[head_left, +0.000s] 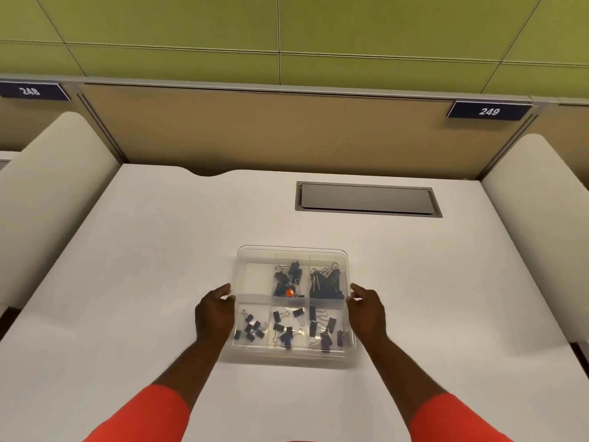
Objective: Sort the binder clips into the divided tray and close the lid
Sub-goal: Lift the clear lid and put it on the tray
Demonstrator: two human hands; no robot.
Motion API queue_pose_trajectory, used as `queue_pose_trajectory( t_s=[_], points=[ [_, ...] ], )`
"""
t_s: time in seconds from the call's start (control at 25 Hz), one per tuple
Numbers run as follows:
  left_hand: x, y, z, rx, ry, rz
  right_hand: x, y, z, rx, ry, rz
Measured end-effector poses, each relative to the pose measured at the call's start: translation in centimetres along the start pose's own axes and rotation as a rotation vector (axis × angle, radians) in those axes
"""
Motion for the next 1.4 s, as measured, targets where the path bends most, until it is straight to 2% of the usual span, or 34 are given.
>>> queue_pose_trajectory(
  t_s=[0.28, 0.4, 0.52, 0.6, 0.72, 0.84, 0.92, 1.0, 1.4],
  points=[
    [-0.1, -1.4, -0.3, -0.086, -0.022, 0.009, -0.1, 0.3, -1.3, 0.086, 0.026, -0.040],
    [0.1, -2.2, -1.4, -0.219, -0.030, 0.104, -0.5, 1.2, -2.9, 0.175, 0.000, -0.168],
    [0.2, -3.2, -2.5, -0.224, -0.063, 0.208, -0.4, 2.1, -4.0, 0.335, -0.029, -0.326],
    [0.3, -3.3, -2.7, -0.241, -0.075, 0.227, -0.1, 2.4, -4.1, 0.352, -0.043, -0.394],
    [0.5, -3.2, -2.8, -0.421, -0.037, 0.343, 0.2, 1.8, -4.7, 0.517, -0.010, -0.425],
    [0.1, -2.8, -3.8, -0.702, -0.145, 0.428, -0.6, 1.1, -6.3, 0.642, -0.085, -0.493],
    [-0.4, -2.9, -4.7, -0.808, -0.237, 0.480, -1.2, 1.7, -7.1, 0.628, -0.125, -0.541],
    [-0.5, -3.0, -4.9, -0.819, -0.277, 0.526, -1.5, 2.2, -7.2, 0.602, -0.123, -0.562],
    [-0.1, -2.0, -5.1, -0.834, -0.300, 0.608, -1.6, 2.2, -7.3, 0.605, -0.134, -0.623]
  ],
)
Point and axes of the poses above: each hand's wrist, its own z-axis towards the middle knuckle, its own x-axis out of the back of the hand, y = z × x, the point moved 3 cm from there along z, towards the middle knuckle, and after that the axes turned 12 degrees about y, right-handed, at the moved point
